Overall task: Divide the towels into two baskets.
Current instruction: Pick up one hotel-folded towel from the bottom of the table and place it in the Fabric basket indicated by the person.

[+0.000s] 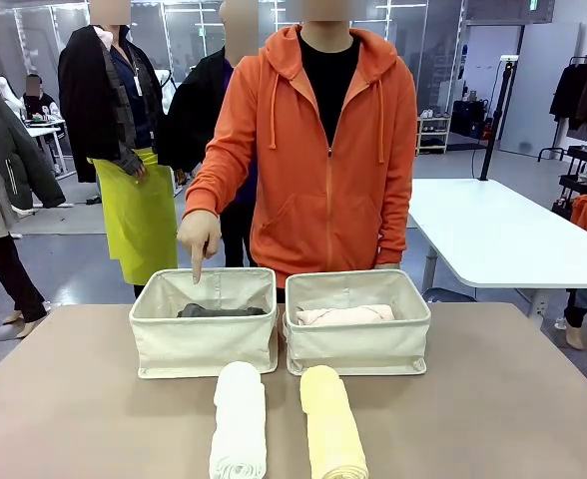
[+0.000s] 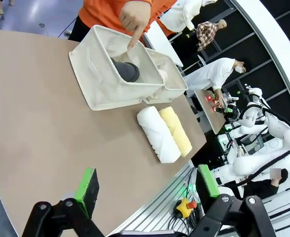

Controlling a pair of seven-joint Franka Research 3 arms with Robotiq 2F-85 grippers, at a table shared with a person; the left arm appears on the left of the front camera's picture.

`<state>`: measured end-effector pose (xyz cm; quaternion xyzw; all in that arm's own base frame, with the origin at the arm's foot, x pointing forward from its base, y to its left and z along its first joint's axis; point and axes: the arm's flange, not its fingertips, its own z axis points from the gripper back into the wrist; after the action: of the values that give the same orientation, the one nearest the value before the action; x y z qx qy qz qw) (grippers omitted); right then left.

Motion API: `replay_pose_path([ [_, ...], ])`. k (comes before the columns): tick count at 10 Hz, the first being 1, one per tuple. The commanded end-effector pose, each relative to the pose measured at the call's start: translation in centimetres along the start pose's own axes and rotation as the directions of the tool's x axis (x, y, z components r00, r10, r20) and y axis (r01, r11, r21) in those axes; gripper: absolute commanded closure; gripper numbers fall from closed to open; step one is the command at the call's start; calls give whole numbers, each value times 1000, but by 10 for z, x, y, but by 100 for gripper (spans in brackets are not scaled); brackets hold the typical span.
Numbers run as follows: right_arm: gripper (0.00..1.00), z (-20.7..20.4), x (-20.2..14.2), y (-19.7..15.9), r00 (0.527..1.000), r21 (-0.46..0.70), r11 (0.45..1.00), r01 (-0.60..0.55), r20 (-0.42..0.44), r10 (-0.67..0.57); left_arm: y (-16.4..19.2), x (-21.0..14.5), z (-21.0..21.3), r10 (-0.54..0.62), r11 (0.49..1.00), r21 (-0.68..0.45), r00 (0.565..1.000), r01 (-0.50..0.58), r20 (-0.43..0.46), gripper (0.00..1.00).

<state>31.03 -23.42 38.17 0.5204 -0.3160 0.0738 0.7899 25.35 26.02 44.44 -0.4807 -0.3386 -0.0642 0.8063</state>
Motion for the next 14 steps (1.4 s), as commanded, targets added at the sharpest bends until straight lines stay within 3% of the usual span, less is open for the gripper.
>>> replay_pose_path([
  [1,0,-2,0,2,1000,-4,1000,-9,18,9,-1,-2,2,0,1000,-8,1000,0,9,0],
  [7,0,-2,0,2,1000,-4,1000,-9,18,9,0,0,0,0,1000,0,1000,0,0,0],
  [8,0,-2,0,2,1000,-4,1000,-9,18,9,-16,7,-18,-22,999,-51,998,18,-65,0],
  [9,0,-2,0,2,1000,-4,1000,-9,18,9,-29,9,-44,-23,1000,-19,992,20,-125,0],
  [14,0,-2,0,2,1000,-4,1000,-9,18,9,-71,-22,-190,189,981,104,930,-164,-314,0],
])
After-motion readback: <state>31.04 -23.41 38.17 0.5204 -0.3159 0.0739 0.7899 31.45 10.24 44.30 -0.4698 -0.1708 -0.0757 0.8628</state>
